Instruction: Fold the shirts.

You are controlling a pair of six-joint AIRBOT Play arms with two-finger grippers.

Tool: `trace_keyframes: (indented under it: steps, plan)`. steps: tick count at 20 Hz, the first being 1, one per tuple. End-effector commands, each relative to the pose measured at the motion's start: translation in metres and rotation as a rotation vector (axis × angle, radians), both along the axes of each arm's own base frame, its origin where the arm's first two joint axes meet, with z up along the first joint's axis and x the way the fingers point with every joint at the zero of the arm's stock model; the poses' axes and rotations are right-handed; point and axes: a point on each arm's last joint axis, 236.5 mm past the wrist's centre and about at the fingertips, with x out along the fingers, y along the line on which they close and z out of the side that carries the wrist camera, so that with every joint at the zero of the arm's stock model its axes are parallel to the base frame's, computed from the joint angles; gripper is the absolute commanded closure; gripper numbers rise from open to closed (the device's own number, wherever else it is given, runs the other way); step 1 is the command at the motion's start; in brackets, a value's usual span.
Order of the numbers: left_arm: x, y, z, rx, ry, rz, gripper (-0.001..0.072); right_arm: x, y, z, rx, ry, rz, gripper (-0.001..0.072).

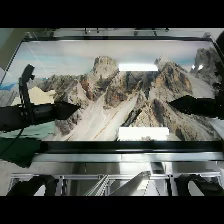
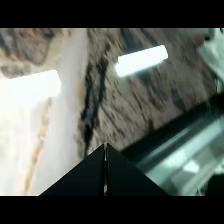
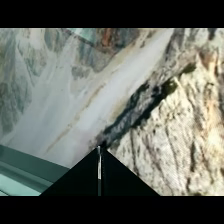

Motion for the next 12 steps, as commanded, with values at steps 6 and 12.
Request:
trace_keyframes:
  steps: [6, 12]
  plan:
    - [0.082, 0.231, -0.022, 0.434, 0.046, 0.338, -0.0001, 0.001, 0.000, 0.000, 0.000, -0.001, -0.002, 0.0665]
    - [0.133, 0.356, -0.103, 0.321, 0.346, 0.423, -0.0013, 0.004, -0.002, -0.003, -0.001, 0.002, -0.010, 0.0665]
